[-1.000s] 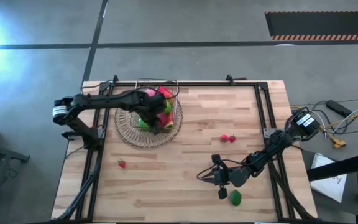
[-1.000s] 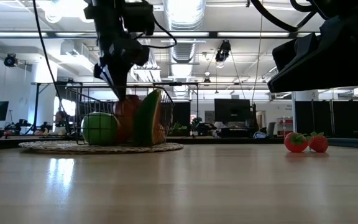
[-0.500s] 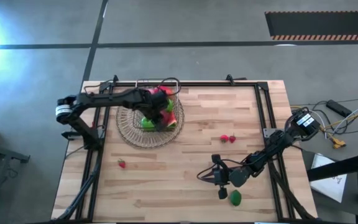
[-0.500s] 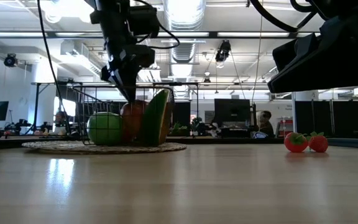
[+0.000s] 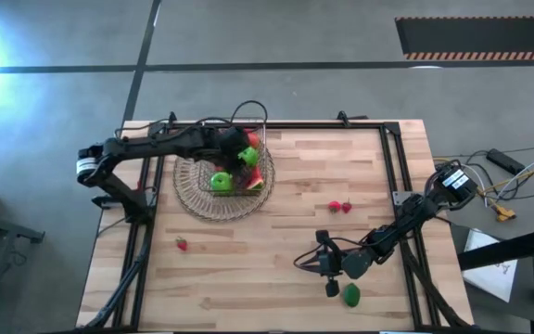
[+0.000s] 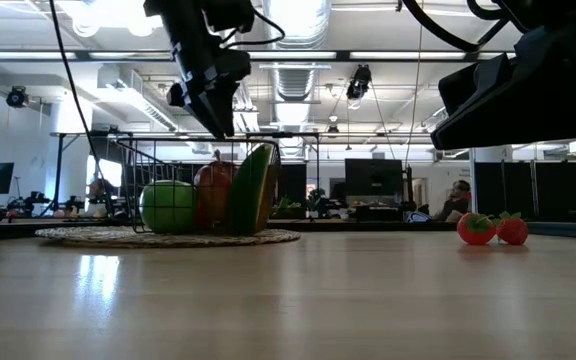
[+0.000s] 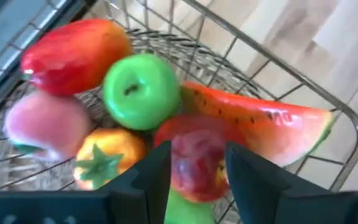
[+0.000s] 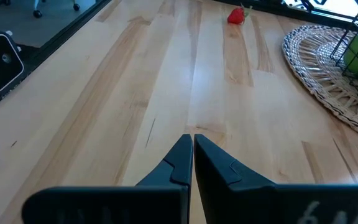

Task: Build produce basket
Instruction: Put the red apple into the basket, then put the lime into the basket

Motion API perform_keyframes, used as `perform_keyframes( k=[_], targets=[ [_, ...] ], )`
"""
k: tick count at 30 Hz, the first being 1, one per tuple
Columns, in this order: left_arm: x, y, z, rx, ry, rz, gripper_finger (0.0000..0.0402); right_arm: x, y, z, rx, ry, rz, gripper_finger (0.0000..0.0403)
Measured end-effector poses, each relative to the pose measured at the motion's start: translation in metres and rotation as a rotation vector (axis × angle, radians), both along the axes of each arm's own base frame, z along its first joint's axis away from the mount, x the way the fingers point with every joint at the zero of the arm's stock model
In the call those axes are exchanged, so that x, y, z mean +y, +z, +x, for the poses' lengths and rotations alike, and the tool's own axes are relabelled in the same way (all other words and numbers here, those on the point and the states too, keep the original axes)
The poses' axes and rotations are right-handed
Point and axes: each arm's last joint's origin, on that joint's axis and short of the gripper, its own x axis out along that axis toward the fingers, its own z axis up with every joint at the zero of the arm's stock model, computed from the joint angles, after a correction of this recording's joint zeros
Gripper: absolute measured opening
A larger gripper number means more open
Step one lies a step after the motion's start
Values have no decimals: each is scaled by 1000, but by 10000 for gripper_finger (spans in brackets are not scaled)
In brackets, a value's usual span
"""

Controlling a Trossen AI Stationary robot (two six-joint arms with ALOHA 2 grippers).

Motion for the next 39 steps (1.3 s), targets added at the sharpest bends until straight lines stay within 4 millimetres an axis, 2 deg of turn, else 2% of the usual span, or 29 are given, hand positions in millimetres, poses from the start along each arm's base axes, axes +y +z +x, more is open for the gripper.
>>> perform_keyframes(
  k=[6, 15, 26, 31, 39],
  targets=[
    [1, -21, 1, 47, -3, -29, 81, 0, 0, 0, 0, -1, 3, 9],
    [5, -46, 4, -24, 8, -3, 7, 0, 0, 0, 0, -3, 7, 9],
    [18, -62, -4, -18, 58, -2, 3, 0, 0, 0, 0, -3, 7, 9],
    [17, -55, -7, -26, 55, -2, 4, 0, 0, 0, 0, -3, 7, 9],
    [1, -12, -17, -175, 11, 42, 4, 0, 0, 0, 1, -3, 7, 9]
  ],
)
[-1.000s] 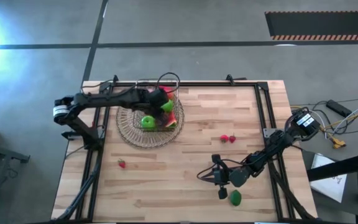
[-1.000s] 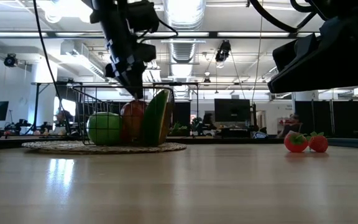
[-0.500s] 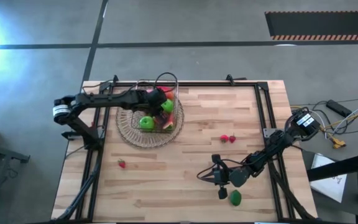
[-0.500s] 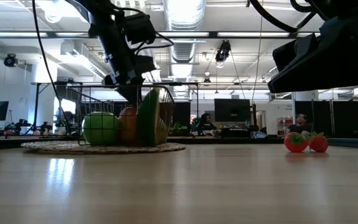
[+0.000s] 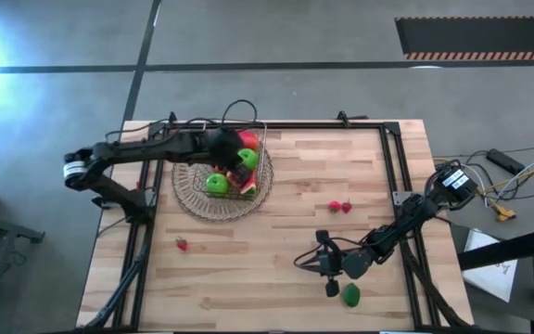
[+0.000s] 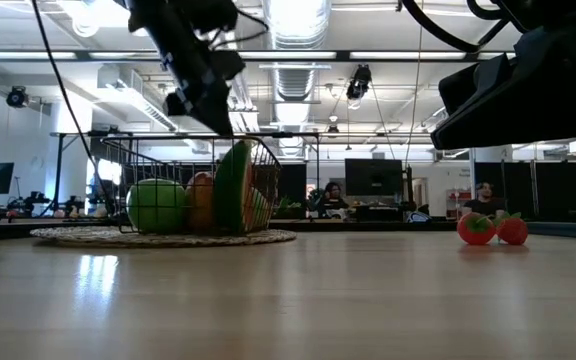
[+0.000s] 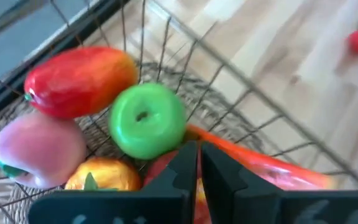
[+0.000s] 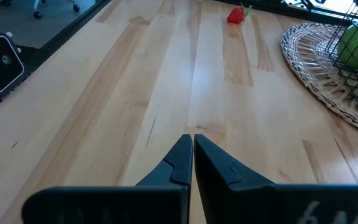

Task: Build produce basket
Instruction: Put the lime into the basket

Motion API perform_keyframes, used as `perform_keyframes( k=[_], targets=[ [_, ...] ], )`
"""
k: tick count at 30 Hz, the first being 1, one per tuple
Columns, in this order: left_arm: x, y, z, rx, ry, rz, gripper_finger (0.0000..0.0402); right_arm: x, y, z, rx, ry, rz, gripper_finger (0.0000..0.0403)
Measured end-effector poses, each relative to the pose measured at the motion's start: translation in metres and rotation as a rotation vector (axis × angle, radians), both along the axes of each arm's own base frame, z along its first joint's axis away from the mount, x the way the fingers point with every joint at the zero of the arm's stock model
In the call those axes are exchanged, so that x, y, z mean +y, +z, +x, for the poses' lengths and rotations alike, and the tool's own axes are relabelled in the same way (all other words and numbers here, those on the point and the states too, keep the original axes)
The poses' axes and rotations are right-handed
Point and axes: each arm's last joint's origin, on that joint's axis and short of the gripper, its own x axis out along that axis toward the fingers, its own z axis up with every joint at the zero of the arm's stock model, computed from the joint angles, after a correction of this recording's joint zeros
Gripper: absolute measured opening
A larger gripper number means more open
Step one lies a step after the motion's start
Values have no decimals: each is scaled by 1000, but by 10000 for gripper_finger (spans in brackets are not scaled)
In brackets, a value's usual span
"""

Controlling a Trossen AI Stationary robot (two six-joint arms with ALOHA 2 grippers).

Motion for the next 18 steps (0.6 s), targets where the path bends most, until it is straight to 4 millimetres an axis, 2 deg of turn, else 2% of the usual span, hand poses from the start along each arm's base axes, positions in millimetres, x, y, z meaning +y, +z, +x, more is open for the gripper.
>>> perform_keyframes(
  k=[4, 6, 11, 18],
  targets=[
    [-21, 12, -8, -62, -55, 27, 4, -1, 0, 0, -3, -33, -5, 9],
    [-35, 10, -10, -74, -88, 49, 4, -5, -1, -1, -9, -156, -26, 9],
    [-83, -13, -5, -154, -188, 85, 4, -23, 5, -21, 36, -454, -141, 9],
    [-155, -50, 11, -454, -422, 80, 4, -55, 39, -66, 231, -586, -24, 9]
  ],
)
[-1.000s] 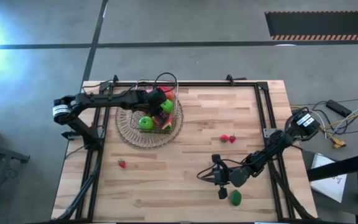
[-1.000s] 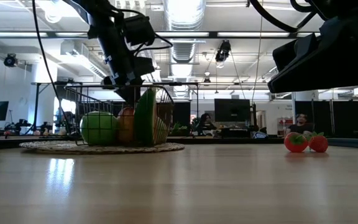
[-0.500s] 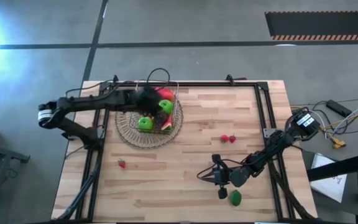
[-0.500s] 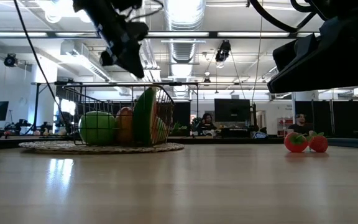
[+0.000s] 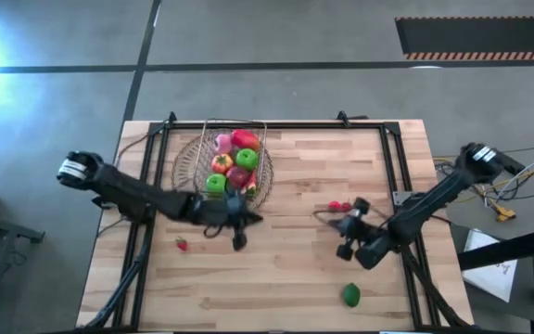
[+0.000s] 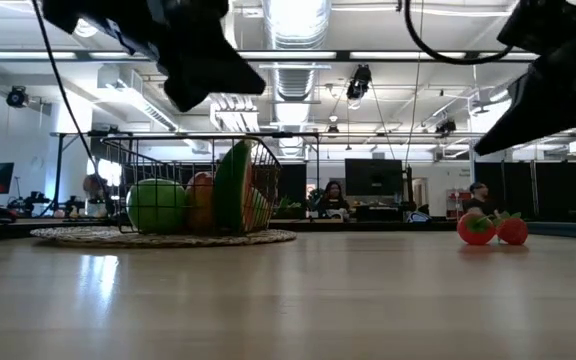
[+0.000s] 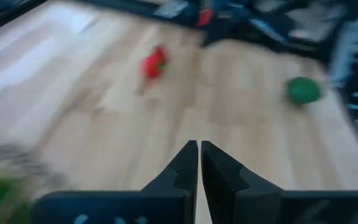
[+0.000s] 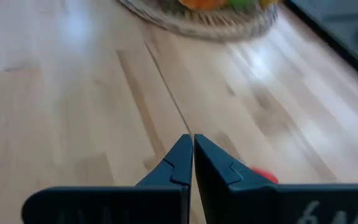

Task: Build produce basket
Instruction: Put the lime into the basket

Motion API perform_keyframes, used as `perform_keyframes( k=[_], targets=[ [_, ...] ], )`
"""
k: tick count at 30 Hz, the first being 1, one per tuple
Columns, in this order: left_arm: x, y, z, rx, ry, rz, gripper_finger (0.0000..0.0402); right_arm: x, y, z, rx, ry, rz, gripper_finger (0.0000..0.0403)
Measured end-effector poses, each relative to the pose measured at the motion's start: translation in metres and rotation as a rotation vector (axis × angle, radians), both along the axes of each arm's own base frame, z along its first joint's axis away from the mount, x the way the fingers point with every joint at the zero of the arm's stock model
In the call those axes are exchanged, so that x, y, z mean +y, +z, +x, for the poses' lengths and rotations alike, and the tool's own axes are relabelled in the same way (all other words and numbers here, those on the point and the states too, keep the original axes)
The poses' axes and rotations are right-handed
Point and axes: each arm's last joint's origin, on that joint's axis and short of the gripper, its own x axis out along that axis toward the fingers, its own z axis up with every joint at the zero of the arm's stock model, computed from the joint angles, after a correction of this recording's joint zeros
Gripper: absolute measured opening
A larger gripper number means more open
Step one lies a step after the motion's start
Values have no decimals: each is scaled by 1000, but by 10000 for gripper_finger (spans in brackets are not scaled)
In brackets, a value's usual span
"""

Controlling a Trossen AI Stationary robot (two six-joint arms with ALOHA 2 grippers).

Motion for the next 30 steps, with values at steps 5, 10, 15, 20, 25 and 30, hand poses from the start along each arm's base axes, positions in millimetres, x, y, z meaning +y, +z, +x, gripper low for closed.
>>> perform_keyframes(
  k=[5, 10, 15, 20, 25, 30],
  targets=[
    [-39, -16, 6, -118, -140, 51, 4, -14, 19, -23, 76, 22, 118, 9],
    [-59, -39, 16, -138, -183, 64, 4, -16, 24, -32, 131, 90, 259, 10],
    [-66, -65, 26, -95, -187, 74, 4, -6, 19, -32, 235, 164, 419, 35],
    [-67, -83, 30, -38, -195, 88, 4, -2, 14, -31, 317, 209, 498, 94],
    [-68, -87, 29, -24, -221, 52, 4, 11, 21, -29, 374, 405, 531, 157],
    [-68, -87, 29, -23, -221, 52, 4, 40, 28, -32, 370, 631, 489, 192]
  ],
)
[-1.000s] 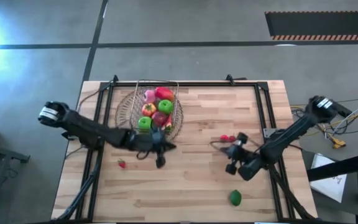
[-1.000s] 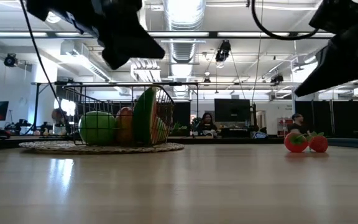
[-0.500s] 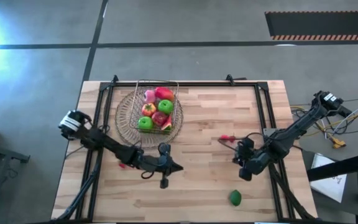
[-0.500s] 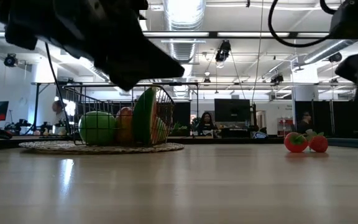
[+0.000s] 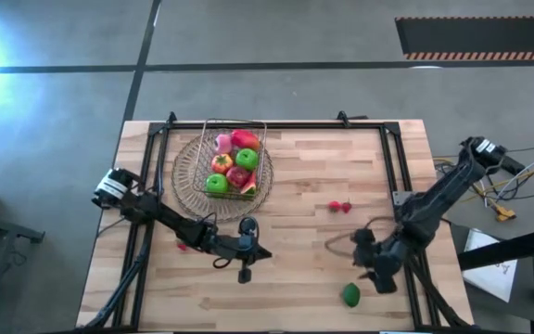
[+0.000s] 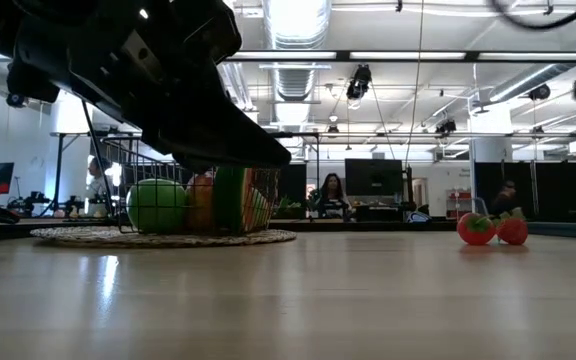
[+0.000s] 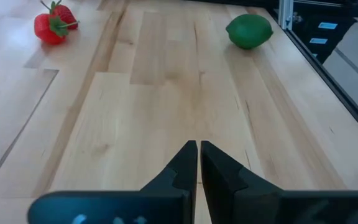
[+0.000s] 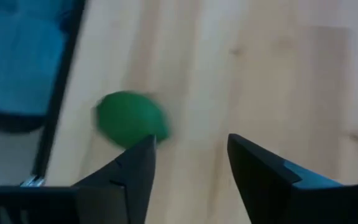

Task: Build produce basket
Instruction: Put the lime into the basket

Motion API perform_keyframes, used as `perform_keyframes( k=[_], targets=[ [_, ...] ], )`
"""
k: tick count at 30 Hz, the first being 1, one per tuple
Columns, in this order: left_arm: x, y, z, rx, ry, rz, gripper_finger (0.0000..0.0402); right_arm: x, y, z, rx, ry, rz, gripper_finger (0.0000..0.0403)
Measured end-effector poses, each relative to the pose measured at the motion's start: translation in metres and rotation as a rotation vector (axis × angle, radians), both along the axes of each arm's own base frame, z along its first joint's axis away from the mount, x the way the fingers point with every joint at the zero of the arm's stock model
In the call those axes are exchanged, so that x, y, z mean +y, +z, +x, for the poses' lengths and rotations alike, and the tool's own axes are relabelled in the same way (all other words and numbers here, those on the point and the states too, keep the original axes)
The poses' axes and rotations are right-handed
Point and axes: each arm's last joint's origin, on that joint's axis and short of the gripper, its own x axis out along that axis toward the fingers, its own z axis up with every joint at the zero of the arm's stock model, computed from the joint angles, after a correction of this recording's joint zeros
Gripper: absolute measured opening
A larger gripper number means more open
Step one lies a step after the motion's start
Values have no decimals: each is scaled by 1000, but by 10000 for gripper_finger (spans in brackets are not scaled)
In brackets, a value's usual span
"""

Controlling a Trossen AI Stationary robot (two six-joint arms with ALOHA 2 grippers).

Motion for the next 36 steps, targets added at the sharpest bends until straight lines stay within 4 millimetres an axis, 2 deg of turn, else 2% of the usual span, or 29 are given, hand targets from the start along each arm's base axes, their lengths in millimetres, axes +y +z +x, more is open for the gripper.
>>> perform_keyframes(
  k=[4, 9, 15, 21, 36],
  targets=[
    [0, 0, 0, 0, 1, 1, 4, 24, -1, -6, -7, 147, -41, 211],
    [1, 0, 0, 0, 8, 3, 4, 46, -15, -8, 17, 260, -125, 235],
    [7, 0, 3, 0, 26, 2, 4, 62, -32, 2, 25, 383, -229, 280],
    [11, 0, 4, -1, 40, 2, 4, 78, -40, 14, -16, 509, -318, 320],
    [13, 0, 5, -1, 46, -1, 4, 123, -52, 47, -135, 777, -479, 325]
  ],
)
